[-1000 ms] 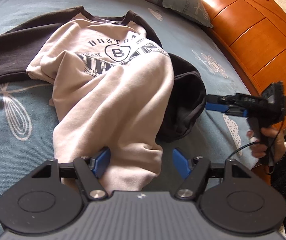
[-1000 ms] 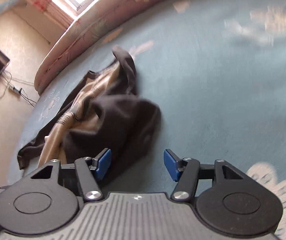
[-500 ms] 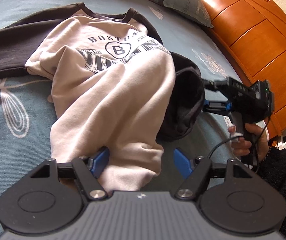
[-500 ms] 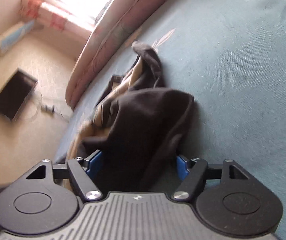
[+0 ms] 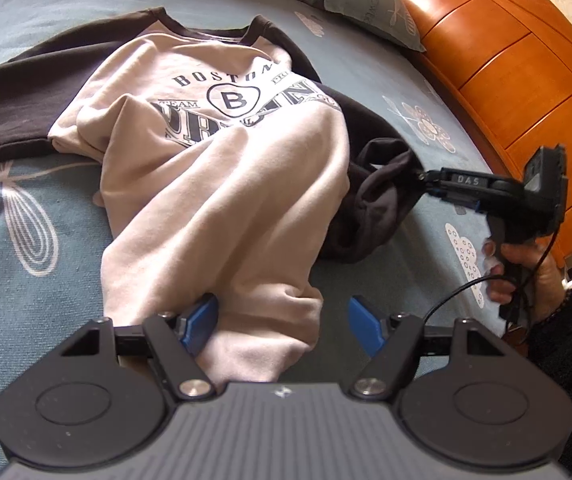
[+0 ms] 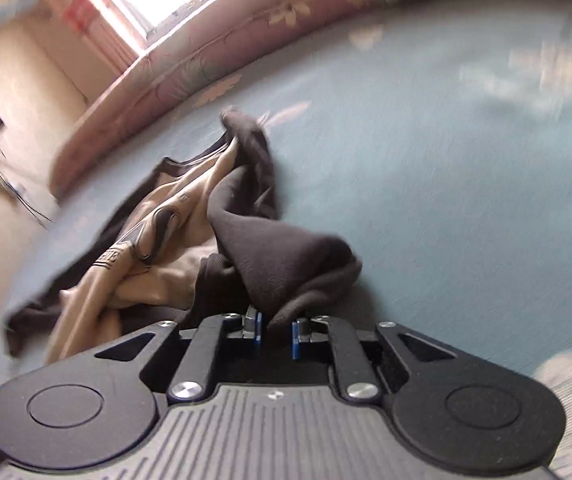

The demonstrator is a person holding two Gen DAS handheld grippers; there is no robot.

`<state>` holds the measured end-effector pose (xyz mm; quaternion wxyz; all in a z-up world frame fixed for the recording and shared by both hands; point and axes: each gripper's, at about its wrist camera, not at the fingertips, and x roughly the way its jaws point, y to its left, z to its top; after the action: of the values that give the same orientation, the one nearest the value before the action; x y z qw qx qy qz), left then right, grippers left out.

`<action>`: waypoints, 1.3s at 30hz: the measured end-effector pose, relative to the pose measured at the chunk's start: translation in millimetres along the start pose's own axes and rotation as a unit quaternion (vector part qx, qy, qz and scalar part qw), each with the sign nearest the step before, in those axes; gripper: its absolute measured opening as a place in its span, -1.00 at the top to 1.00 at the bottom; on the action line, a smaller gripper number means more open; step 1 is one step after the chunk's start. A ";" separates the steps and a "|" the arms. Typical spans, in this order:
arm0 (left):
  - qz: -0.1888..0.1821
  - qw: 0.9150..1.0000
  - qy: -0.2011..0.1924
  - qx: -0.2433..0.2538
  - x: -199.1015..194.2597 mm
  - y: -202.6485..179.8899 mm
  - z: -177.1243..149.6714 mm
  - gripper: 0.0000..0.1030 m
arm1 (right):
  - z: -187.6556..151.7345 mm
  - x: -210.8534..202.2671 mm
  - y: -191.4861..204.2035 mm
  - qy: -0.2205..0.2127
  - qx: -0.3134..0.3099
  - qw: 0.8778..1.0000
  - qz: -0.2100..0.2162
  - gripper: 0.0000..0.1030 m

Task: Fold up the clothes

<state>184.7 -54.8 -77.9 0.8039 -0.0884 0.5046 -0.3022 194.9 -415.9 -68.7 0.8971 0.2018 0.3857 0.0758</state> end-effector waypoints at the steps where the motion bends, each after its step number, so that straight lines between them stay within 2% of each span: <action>1: -0.001 1.000 0.000 0.000 -0.5 0.2 0.0 -0.42 | 6.1 -5.8 2.5 -0.005 -0.021 0.999 -0.024 0.69; 4: -0.001 1.000 0.000 -0.004 -1.1 1.4 0.6 -0.42 | 23.1 -22.2 3.8 -0.014 -0.081 0.992 -0.100 0.69; 8: -0.004 1.000 0.002 -0.005 -0.2 2.1 1.9 -0.42 | 48.6 -30.6 0.8 -0.009 -0.152 0.969 -0.195 0.69; 11: -0.001 1.000 0.005 -0.003 2.4 2.0 3.1 -0.42 | 64.3 -27.4 -4.6 -0.006 -0.204 0.945 -0.256 0.69; 14: -0.001 1.000 0.006 -0.005 4.8 3.1 3.9 -0.42 | 77.6 -25.1 -1.8 -0.013 -0.255 0.915 -0.313 0.69; 16: -0.002 1.000 0.006 -0.006 6.1 4.0 4.7 -0.42 | 83.3 -19.7 2.6 -0.026 -0.275 0.903 -0.330 0.67; 17: -0.002 1.000 0.007 -0.007 6.6 4.3 4.9 -0.43 | 85.5 -16.9 4.8 -0.032 -0.284 0.898 -0.335 0.58; 18: -0.002 1.000 0.007 -0.007 6.6 4.3 4.7 -0.43 | 87.0 -14.4 5.9 -0.031 -0.286 0.898 -0.333 0.32; 20: -0.003 1.000 0.007 -0.006 6.1 4.1 4.1 -0.43 | 87.7 -10.3 4.6 -0.015 -0.275 0.909 -0.313 0.03; 22: -0.004 1.000 0.007 -0.005 5.5 4.3 3.6 -0.43 | 85.0 -12.6 -1.6 -0.010 -0.247 0.925 -0.288 -0.01; 25: -0.007 1.000 0.006 -0.006 5.0 5.3 3.2 -0.43 | 77.1 -24.3 -21.3 -0.014 -0.174 0.950 -0.261 -0.14; 28: -0.008 1.000 0.006 -0.006 5.7 5.3 2.7 -0.45 | 58.0 -38.7 -48.2 -0.010 -0.096 0.969 -0.227 -0.29; 31: -0.007 1.000 0.006 -0.004 6.7 3.7 2.1 -0.48 | 36.0 -42.6 -73.7 0.003 -0.023 0.979 -0.201 -0.30; 34: -0.002 1.000 0.008 0.000 7.1 0.8 2.1 -0.49 | 13.7 -35.7 -92.2 0.018 0.043 0.984 -0.170 -0.30; 35: 0.000 1.000 0.009 0.001 7.1 -0.1 2.2 -0.50 | 7.7 -31.6 -94.9 0.021 0.058 0.985 -0.158 -0.29; 37: 0.002 1.000 0.010 0.003 6.5 -1.6 2.0 -0.50 | 2.0 -25.5 -88.4 0.021 0.040 0.985 -0.167 -0.13; 39: 0.004 1.000 0.011 0.005 5.8 -2.8 1.7 -0.50 | 3.1 -23.3 -79.0 0.027 0.009 0.983 -0.183 0.76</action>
<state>186.8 -60.7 -80.2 0.8001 -0.0791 0.5122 -0.3021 179.5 -495.3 -84.6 0.8833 0.1333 0.4410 -0.0873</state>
